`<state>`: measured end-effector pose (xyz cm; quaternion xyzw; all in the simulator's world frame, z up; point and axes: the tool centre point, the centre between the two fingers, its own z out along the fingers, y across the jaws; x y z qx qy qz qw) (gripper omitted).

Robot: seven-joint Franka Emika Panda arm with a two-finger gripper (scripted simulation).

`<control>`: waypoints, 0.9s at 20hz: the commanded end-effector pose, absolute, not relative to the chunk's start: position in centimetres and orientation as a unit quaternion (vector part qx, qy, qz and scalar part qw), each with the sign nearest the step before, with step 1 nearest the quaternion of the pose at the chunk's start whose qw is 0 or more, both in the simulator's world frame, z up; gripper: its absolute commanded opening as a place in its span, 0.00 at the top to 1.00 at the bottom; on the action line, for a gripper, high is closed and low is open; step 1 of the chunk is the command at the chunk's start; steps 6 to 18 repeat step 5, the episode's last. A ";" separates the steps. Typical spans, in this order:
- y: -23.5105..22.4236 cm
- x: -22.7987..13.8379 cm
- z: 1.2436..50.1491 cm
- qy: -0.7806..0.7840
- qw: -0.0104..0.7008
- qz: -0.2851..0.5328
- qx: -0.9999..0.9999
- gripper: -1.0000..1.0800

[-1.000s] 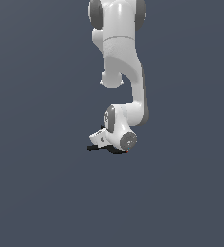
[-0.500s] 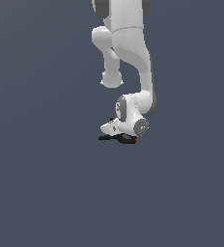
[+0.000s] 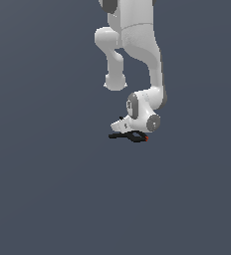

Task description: Pick up the object and move it to a goal position.

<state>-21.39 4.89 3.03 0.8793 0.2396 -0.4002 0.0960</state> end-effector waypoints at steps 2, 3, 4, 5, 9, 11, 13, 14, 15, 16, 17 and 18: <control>5.5 -21.9 3.1 0.239 0.096 -0.399 0.880 1.00; 5.6 -22.0 3.1 0.239 0.096 -0.399 0.880 1.00; 5.7 -22.0 3.1 0.239 0.095 -0.399 0.880 1.00; 5.7 -22.0 3.1 0.239 0.095 -0.399 0.880 1.00; 5.7 -22.0 3.1 0.239 0.095 -0.399 0.880 1.00; 5.7 -22.0 3.1 0.239 0.095 -0.399 0.880 1.00; 5.7 -22.0 3.1 0.239 0.095 -0.399 0.880 1.00; 5.7 -22.0 3.1 0.239 0.095 -0.399 0.880 1.00; 5.7 -22.0 3.1 0.239 0.095 -0.399 0.880 1.00; 5.7 -22.0 3.1 0.239 0.095 -0.399 0.880 1.00; 5.7 -22.0 3.1 0.239 0.095 -0.399 0.880 1.00; 5.7 -22.0 3.1 0.239 0.095 -0.399 0.880 1.00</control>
